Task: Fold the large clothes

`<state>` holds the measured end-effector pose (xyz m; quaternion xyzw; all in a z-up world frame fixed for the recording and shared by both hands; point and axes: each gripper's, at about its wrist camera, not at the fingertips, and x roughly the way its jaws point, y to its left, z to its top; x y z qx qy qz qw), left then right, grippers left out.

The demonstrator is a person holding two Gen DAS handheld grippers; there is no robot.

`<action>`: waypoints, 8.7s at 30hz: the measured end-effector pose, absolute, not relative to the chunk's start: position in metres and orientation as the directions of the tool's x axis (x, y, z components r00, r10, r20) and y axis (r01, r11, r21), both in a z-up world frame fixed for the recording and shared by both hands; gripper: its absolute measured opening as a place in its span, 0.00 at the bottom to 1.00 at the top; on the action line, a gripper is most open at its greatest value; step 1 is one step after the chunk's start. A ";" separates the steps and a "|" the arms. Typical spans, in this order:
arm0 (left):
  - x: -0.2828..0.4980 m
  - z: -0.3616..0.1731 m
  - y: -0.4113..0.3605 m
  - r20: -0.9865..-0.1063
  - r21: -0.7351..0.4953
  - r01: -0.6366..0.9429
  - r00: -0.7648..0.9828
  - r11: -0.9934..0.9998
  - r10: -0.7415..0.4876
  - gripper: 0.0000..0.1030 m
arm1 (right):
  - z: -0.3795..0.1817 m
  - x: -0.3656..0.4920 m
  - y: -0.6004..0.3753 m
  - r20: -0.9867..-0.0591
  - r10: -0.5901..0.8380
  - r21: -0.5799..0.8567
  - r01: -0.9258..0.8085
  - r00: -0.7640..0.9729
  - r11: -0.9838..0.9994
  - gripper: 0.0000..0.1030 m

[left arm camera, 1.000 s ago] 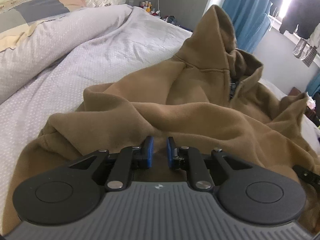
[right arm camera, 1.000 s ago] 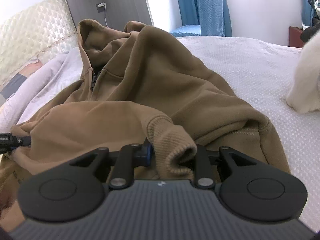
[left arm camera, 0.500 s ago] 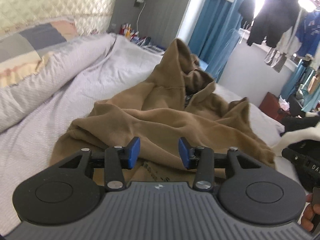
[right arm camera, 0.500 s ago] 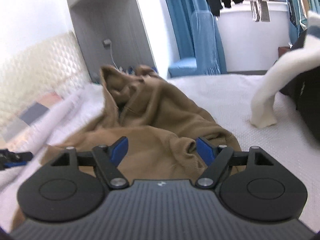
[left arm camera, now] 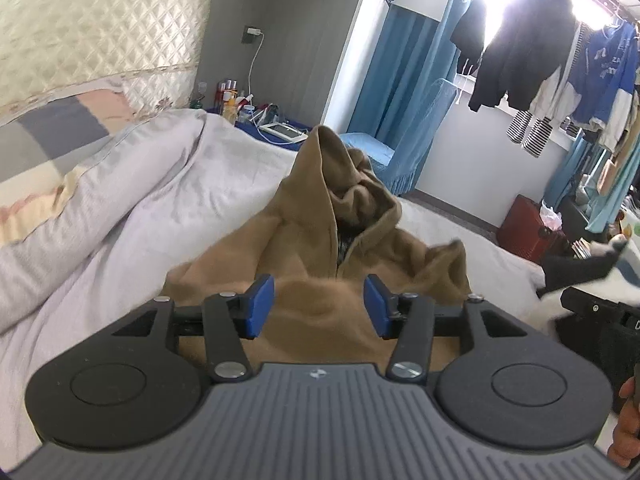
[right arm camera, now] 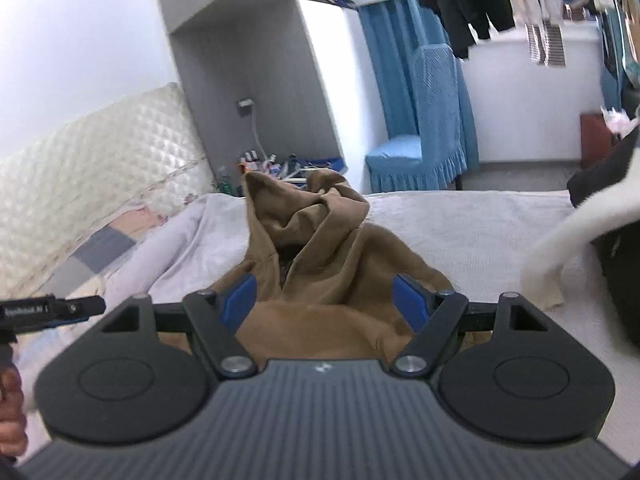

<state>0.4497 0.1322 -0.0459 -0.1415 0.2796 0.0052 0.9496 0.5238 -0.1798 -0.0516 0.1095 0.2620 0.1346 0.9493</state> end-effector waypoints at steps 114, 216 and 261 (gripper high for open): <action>0.343 -0.149 0.206 -0.579 -0.444 -0.368 0.814 0.817 0.051 0.59 | -0.155 0.471 -0.163 -0.659 0.267 0.327 -0.052 0.704 0.943 0.71; 0.685 -0.220 0.166 -0.749 -0.225 -0.078 0.651 0.971 -0.122 0.40 | -0.219 0.689 -0.101 -0.580 0.277 0.078 -0.286 0.766 0.955 0.43; 0.288 -0.070 0.044 -0.644 -0.170 0.048 0.751 0.984 -0.147 0.47 | -0.102 0.398 -0.182 -0.664 0.377 0.252 -0.281 0.646 0.926 0.45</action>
